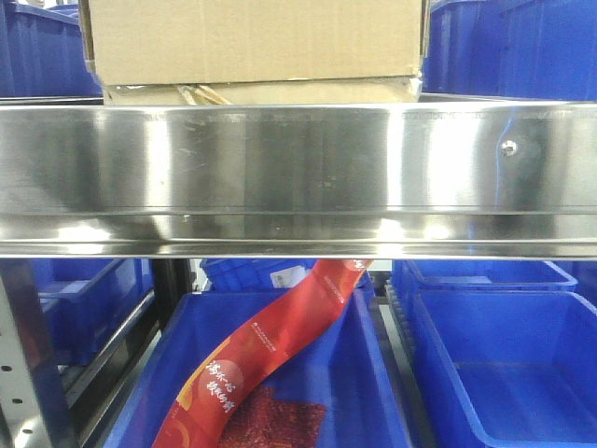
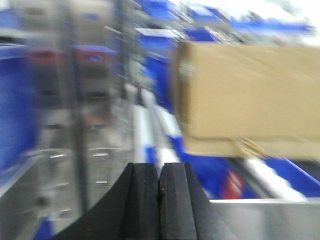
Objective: Stack two boxes on right shelf middle
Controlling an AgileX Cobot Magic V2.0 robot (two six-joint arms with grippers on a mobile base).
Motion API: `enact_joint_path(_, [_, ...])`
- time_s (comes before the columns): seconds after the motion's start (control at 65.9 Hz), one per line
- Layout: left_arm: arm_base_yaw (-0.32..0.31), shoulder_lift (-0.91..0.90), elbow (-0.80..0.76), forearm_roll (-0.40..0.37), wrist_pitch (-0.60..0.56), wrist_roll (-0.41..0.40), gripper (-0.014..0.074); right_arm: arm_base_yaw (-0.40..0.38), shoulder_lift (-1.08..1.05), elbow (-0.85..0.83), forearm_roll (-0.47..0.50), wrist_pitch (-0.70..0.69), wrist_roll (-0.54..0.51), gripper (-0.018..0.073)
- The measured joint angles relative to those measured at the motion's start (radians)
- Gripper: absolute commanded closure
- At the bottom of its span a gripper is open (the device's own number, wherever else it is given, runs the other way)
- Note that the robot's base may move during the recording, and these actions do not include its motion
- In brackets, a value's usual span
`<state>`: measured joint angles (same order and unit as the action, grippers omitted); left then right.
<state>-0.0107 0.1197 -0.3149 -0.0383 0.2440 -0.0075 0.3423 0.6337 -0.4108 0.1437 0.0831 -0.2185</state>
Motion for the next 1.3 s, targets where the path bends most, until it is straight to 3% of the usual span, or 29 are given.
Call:
enact_joint_path(0.091, [0.069,-0.088,0.099,-0.018,-0.058,0.007,0.0708,0.0,0.0,0.0,0.0,0.0,0.0,0.0721])
enact_joint_path(0.197, [0.104,-0.112,0.201,-0.024,-0.129,0.007,0.0708,0.0,-0.001,0.0,0.0,0.0,0.0,0.0721])
enact_joint_path(0.516, [0.1,-0.113,0.314,0.003,-0.227,0.007,0.0708,0.0,-0.002,0.0,0.0,-0.002,0.0,0.0721])
enact_joint_path(0.743, [0.053,-0.113,0.316,0.005,-0.232,0.007,0.0708,0.0,-0.002,0.0,0.0,-0.002,0.0,0.0721])
enact_joint_path(1.304, [0.053,-0.113,0.316,0.002,-0.244,0.007,0.0708,0.0,-0.002,0.0,0.0,-0.004,0.0,0.0721])
